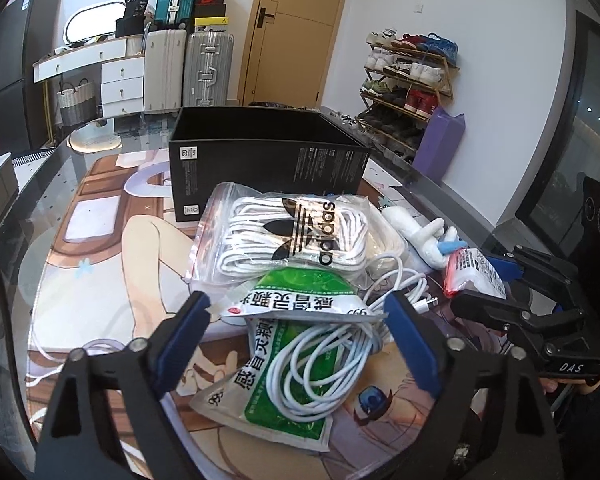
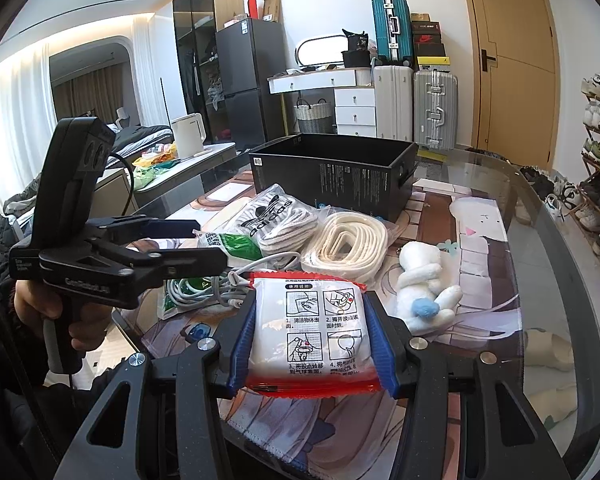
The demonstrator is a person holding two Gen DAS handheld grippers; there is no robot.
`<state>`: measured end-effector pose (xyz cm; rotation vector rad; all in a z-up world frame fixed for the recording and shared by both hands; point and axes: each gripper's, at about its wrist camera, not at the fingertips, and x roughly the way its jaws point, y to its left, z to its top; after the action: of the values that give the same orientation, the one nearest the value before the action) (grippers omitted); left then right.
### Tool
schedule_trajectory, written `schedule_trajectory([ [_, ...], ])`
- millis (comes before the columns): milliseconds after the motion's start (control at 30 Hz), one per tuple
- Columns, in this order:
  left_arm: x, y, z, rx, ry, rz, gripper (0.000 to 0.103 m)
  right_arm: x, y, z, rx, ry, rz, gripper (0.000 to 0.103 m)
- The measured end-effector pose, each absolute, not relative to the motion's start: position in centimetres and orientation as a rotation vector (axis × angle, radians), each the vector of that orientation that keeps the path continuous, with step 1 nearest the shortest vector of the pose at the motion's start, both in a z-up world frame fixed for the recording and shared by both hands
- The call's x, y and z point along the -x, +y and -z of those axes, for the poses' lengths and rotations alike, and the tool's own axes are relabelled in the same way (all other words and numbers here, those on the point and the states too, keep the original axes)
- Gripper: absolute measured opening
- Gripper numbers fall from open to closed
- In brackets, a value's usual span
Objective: Organize soft objects
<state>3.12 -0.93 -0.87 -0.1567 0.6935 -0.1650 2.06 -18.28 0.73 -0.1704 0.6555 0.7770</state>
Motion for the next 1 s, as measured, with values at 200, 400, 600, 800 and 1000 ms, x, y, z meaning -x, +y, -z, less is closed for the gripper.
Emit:
schedule_trajectory([
  [200, -2.8, -1.2, 0.7, 0.129, 0.675, 0.177, 0.075, -2.0, -18.3, -0.7, 0.171, 0.657, -0.778, 0.051],
  [400, -1.9, -1.2, 0.2, 0.121, 0.666, 0.203, 0.066, -2.1, -18.2, -0.7, 0.169, 0.653, -0.776, 0.051],
  [600, -1.3, -0.6, -0.3, 0.137, 0.660, 0.206, 0.065, -2.0, -18.2, -0.7, 0.170, 0.647, -0.776, 0.051],
  [800, -0.4, 0.5, -1.0, 0.152, 0.644, 0.194, 0.065, -2.0, -18.2, -0.9, 0.169, 0.642, -0.780, 0.051],
  [1000, 0.3, 1.1, -1.7, 0.155, 0.628, 0.191, 0.065, -1.9, -18.3, -1.1, 0.169, 0.635, -0.782, 0.051],
])
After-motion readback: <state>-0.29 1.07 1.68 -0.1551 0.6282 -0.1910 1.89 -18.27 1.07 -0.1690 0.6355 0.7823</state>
